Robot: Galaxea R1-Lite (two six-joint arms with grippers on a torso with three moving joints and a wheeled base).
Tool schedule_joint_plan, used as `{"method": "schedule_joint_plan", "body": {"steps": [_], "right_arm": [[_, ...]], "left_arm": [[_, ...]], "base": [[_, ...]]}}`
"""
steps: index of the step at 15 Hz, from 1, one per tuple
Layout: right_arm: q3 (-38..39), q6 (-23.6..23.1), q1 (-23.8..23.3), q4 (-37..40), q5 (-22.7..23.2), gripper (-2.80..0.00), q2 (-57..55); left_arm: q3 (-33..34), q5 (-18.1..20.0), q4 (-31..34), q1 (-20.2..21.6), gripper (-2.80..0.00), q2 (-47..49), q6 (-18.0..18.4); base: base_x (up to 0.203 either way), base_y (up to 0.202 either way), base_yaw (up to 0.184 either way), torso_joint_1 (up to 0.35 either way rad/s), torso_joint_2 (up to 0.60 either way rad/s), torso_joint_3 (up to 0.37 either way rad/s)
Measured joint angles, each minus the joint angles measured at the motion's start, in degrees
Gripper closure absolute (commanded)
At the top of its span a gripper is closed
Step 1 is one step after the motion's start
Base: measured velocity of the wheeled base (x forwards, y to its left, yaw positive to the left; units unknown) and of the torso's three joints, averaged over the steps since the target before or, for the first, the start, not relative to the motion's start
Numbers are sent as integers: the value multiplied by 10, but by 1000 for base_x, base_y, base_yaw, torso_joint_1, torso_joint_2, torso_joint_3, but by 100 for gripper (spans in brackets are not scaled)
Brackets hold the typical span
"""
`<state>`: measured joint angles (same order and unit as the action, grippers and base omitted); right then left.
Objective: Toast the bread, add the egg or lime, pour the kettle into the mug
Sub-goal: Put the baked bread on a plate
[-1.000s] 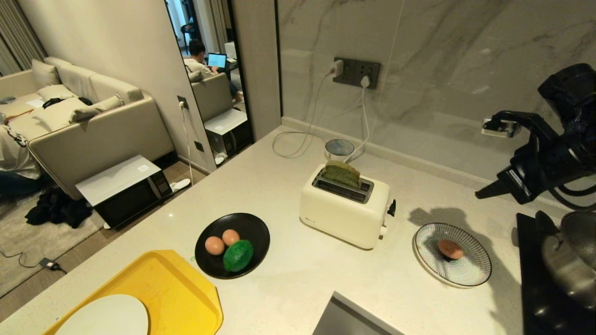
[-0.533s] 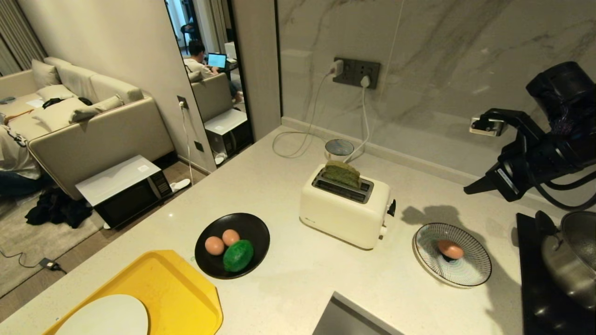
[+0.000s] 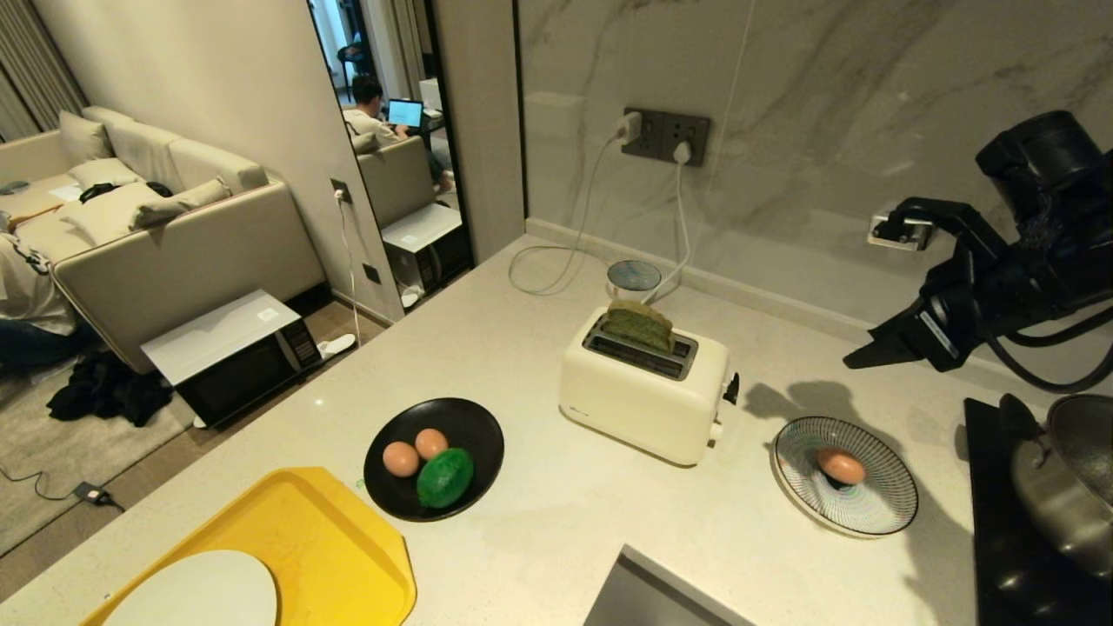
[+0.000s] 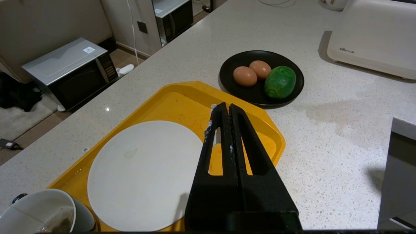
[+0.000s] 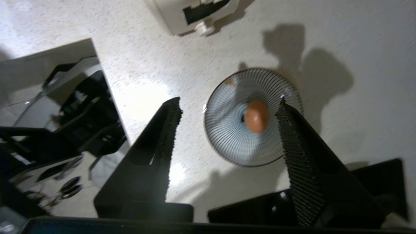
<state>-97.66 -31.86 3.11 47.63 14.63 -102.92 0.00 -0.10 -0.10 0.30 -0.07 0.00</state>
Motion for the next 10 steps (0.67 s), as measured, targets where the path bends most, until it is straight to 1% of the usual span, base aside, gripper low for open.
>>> {"method": "schedule_joint_plan", "body": {"steps": [3,4,7,10], "right_arm": [[3,-52,3,-70,18,-280,-13],[3,-60,8,-89,22,-280,-20],[0,-60,33,-144,20,-280,-43],[-19,-55,60,-148,19,-280,-65]], "left_arm": [[0,0,0,0,0,0,0],[0,0,0,0,0,0,0],[0,0,0,0,0,0,0],[0,0,0,0,0,0,0]], "base": [[0,0,0,0,0,0],[0,0,0,0,0,0],[0,0,0,0,0,0],[0,0,0,0,0,0]]}}
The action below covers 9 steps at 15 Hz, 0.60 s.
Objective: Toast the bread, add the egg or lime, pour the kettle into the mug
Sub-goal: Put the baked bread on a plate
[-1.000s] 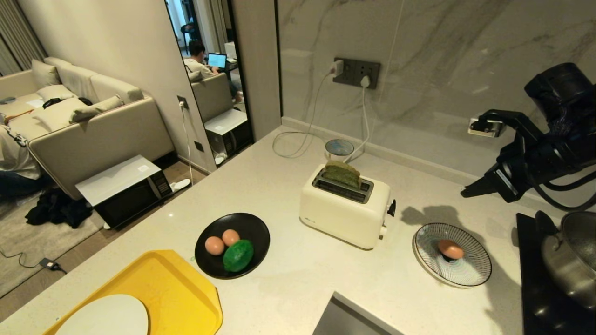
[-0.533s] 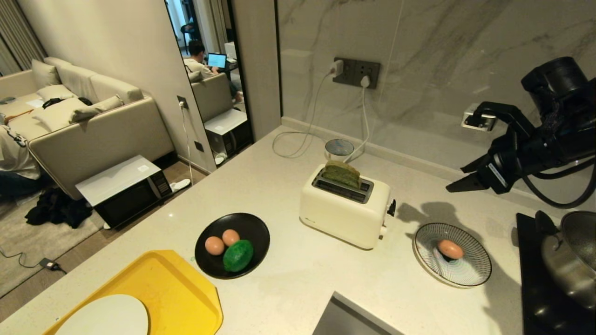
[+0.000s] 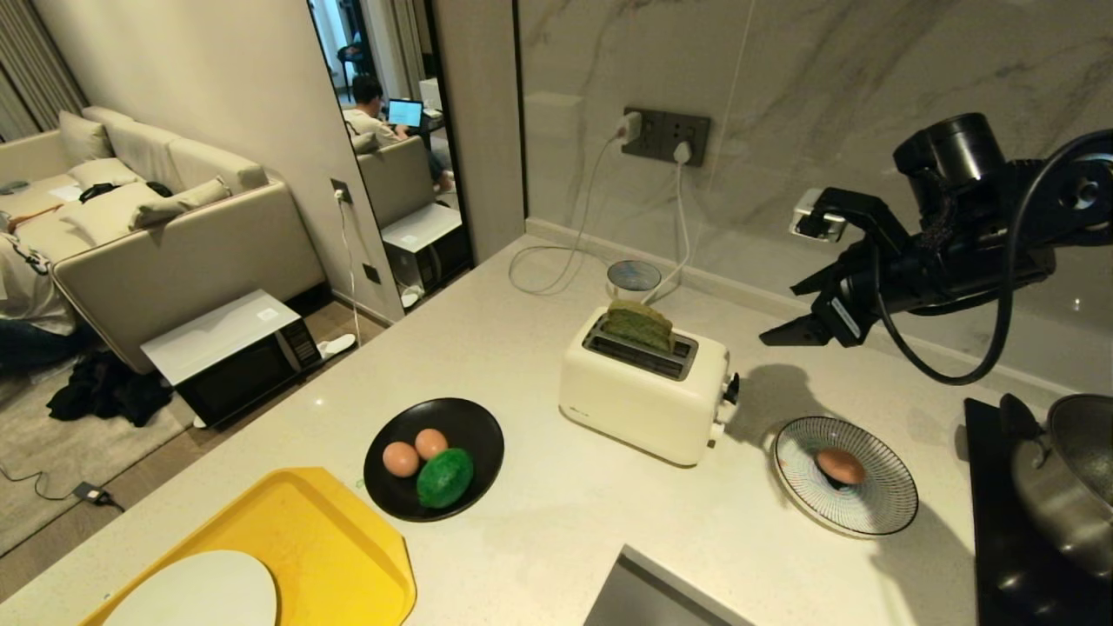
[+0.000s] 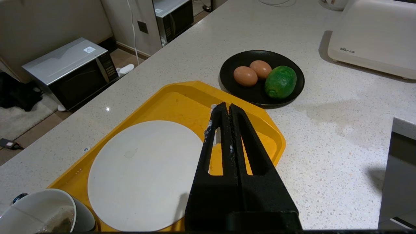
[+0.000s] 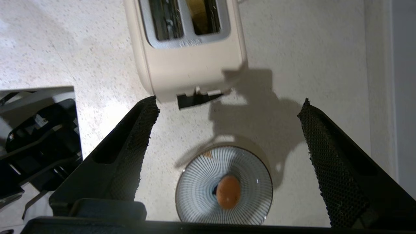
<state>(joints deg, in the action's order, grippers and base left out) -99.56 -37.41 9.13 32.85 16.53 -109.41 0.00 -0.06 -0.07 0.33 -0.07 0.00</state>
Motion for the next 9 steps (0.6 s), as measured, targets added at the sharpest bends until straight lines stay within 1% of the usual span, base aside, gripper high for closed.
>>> {"method": "schedule_joint_plan", "body": {"steps": [1,4,7,9], "right_arm": [[-10,1,10,0,-2,-280,-8],[-50,14,41,-1,-31,-280,-37],[-96,20,67,-1,-39,-280,-72],[-122,34,87,-2,-62,-280,-98]], "left_arm": [[0,0,0,0,0,0,0],[0,0,0,0,0,0,0],[0,0,0,0,0,0,0],[0,0,0,0,0,0,0]], "base": [[0,0,0,0,0,0],[0,0,0,0,0,0],[0,0,0,0,0,0],[0,0,0,0,0,0]]}}
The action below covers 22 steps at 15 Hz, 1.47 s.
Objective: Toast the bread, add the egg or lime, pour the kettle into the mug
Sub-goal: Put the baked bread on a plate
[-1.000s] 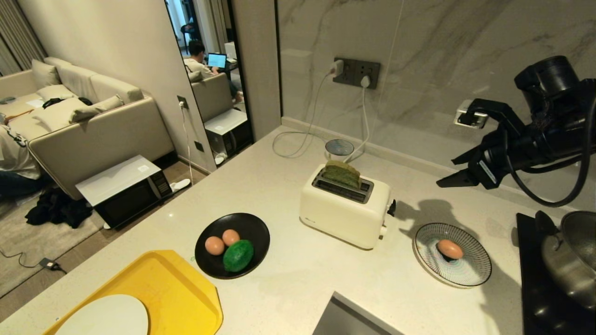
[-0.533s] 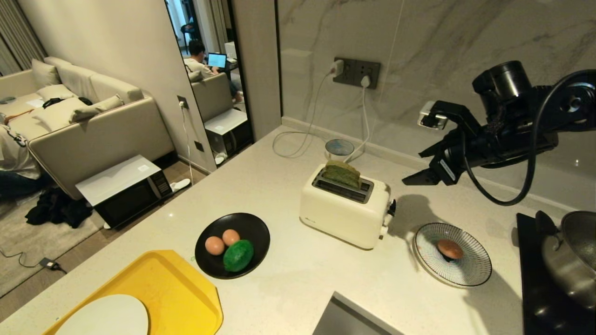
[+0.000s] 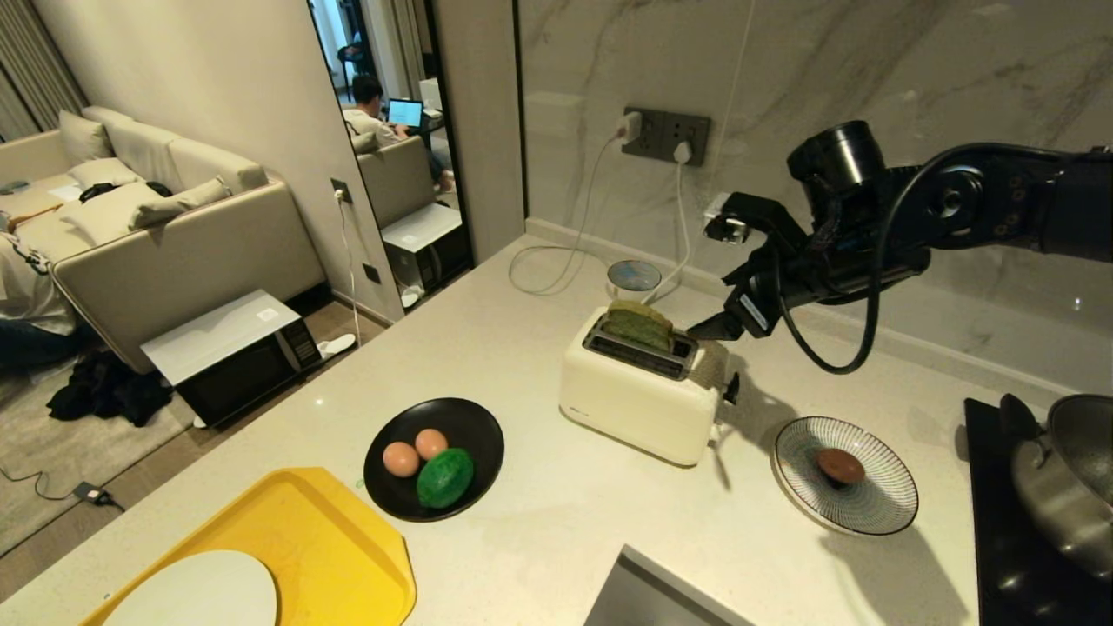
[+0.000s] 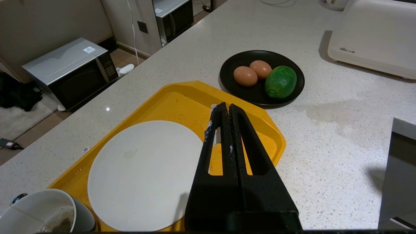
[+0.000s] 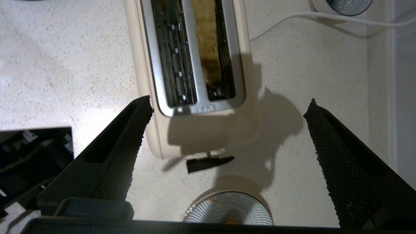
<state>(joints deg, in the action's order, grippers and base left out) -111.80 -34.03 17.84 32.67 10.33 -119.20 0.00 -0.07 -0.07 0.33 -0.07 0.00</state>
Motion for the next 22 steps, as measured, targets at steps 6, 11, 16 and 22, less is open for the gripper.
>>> {"method": "schedule_joint_plan", "body": {"steps": [6,11,16,22], "right_arm": [[-17,45,39,-108,-57,-280,-65],[-18,45,40,-143,-86,-280,-96],[-18,44,40,-143,-86,-280,-101],[-18,42,40,-143,-86,0,-102]], "left_arm": [[0,0,0,0,0,0,0],[0,0,0,0,0,0,-1],[0,0,0,0,0,0,0],[0,0,0,0,0,0,0]], "base": [[0,0,0,0,0,0],[0,0,0,0,0,0],[0,0,0,0,0,0],[0,0,0,0,0,0]]}}
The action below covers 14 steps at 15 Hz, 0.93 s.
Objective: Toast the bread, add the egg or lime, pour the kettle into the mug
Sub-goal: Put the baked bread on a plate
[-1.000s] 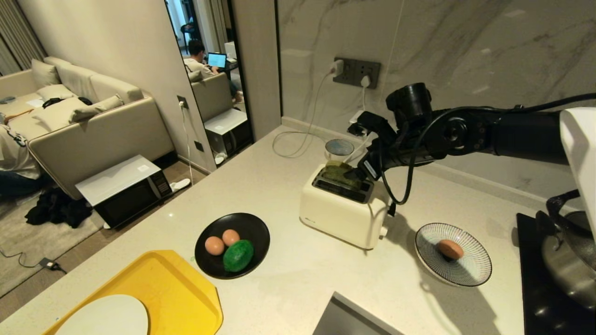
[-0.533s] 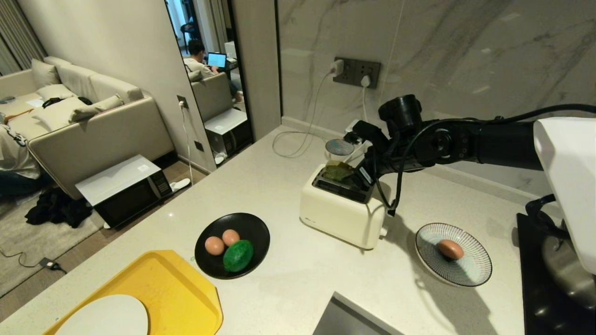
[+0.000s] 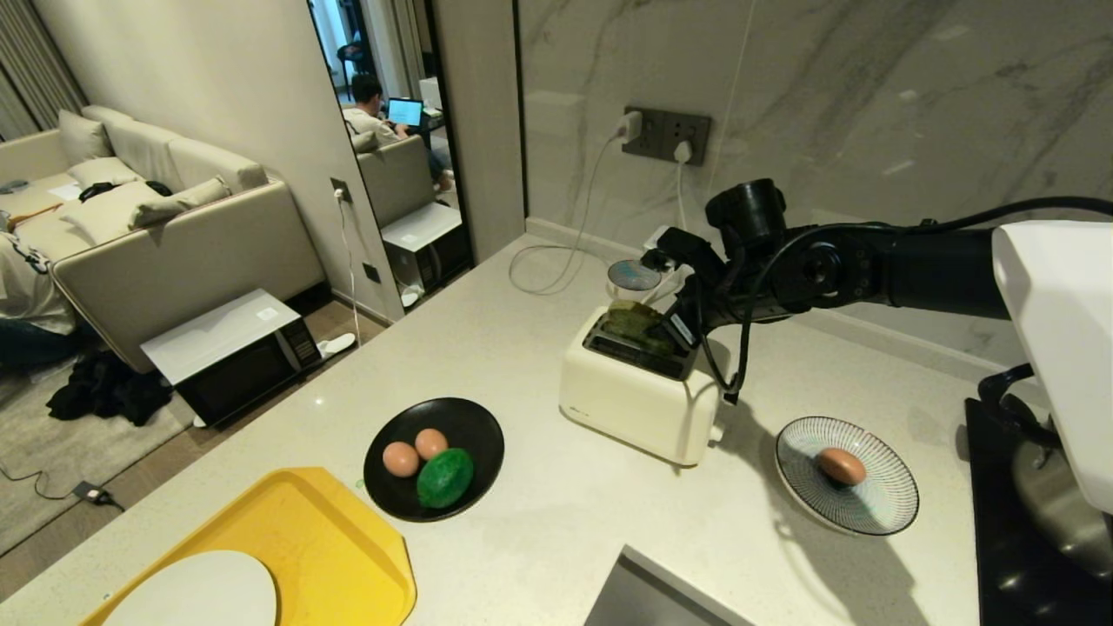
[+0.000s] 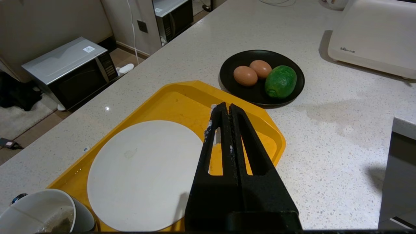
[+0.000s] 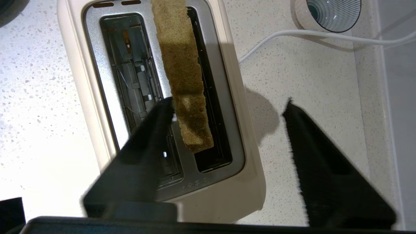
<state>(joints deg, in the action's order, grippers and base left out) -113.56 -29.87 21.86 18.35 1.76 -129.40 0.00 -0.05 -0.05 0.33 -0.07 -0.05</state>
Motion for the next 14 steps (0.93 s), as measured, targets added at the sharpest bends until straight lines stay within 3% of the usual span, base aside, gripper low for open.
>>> {"method": "schedule_joint_plan", "body": {"steps": [9,14], "right_arm": [[8,5,1,4,-2,0,24],[54,41,0,5,4,0,93]], "left_arm": [[0,0,0,0,0,0,0],[0,0,0,0,0,0,0]], "base": [[0,0,0,0,0,0],[0,0,0,0,0,0]]}}
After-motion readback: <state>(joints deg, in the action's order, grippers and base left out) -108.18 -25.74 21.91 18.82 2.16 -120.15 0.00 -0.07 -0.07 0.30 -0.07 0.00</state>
